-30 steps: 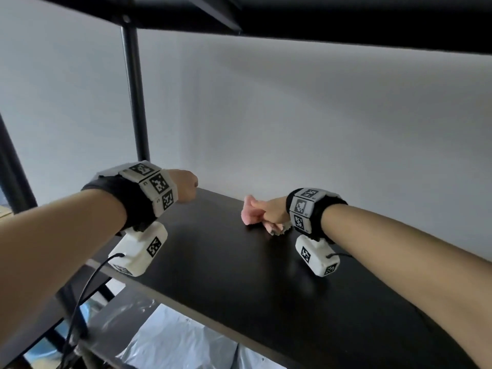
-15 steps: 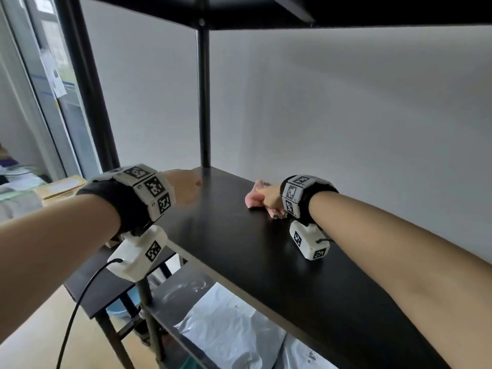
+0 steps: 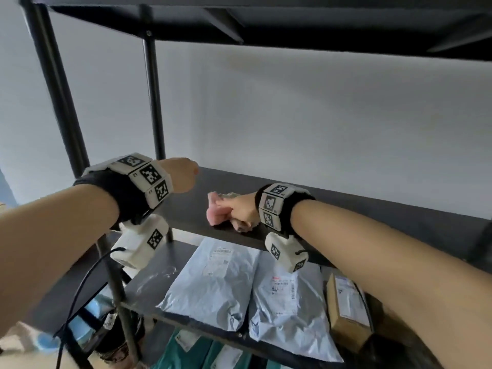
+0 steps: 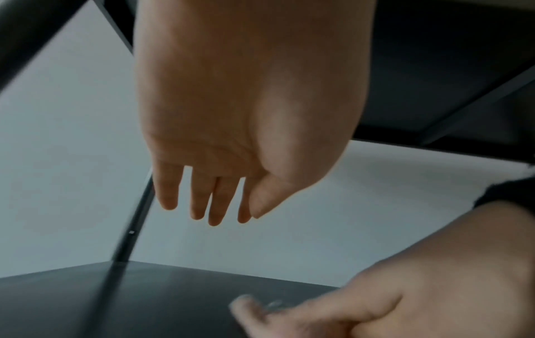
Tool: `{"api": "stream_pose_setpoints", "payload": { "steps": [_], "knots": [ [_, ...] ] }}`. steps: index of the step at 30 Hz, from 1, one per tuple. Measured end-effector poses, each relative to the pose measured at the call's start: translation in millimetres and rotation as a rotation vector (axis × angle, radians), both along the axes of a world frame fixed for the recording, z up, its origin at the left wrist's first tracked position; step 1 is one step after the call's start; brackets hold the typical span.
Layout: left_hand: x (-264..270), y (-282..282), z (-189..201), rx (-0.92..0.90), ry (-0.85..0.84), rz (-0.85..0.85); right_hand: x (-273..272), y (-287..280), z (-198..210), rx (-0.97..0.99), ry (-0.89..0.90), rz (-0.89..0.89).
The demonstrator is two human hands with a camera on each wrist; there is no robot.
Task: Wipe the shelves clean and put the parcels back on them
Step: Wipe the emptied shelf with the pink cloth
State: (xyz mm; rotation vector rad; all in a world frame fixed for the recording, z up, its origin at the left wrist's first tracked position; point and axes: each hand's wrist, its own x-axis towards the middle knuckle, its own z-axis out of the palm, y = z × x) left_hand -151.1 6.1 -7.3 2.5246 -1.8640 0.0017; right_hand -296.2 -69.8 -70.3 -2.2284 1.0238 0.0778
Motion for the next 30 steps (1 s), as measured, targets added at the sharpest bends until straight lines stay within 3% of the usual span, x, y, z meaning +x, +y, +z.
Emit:
{"api": "stream_pose_setpoints", "payload": {
  "steps": [3,5,7,13,16,20,25,27,30],
  "knots": [
    [-23,5,-8,0.007,0.076,-0.095,-82,-9,3,-0.152,-0.009,-0.226],
    [-38,7,-18,0.001,0.103,-0.164,-139,-3,2,-0.213,0.048,-0.281],
    [-52,7,-27,0.020,0.114,-0.219,-158,14,1,-0.276,0.116,-0.275],
    [-88,-4,-32,-0.036,0.123,-0.312,-90,33,-20,-0.458,0.185,0.010],
    [-101,-6,-33,-0.072,0.144,-0.322,-93,14,-21,-0.408,0.124,-0.083],
    [-117,-4,-41,-0.065,0.169,-0.342,-189,-10,-21,-0.366,0.069,-0.265],
    [-168,-12,-45,-0.028,0.164,-0.339,-334,-8,-15,-0.391,0.219,-0.518],
    [-203,-16,-44,-0.023,0.156,-0.357,-372,3,-10,-0.372,0.270,-0.540],
    [-245,-21,-41,-0.011,0.152,-0.379,-382,21,-8,-0.283,0.207,-0.466]
  ]
}}
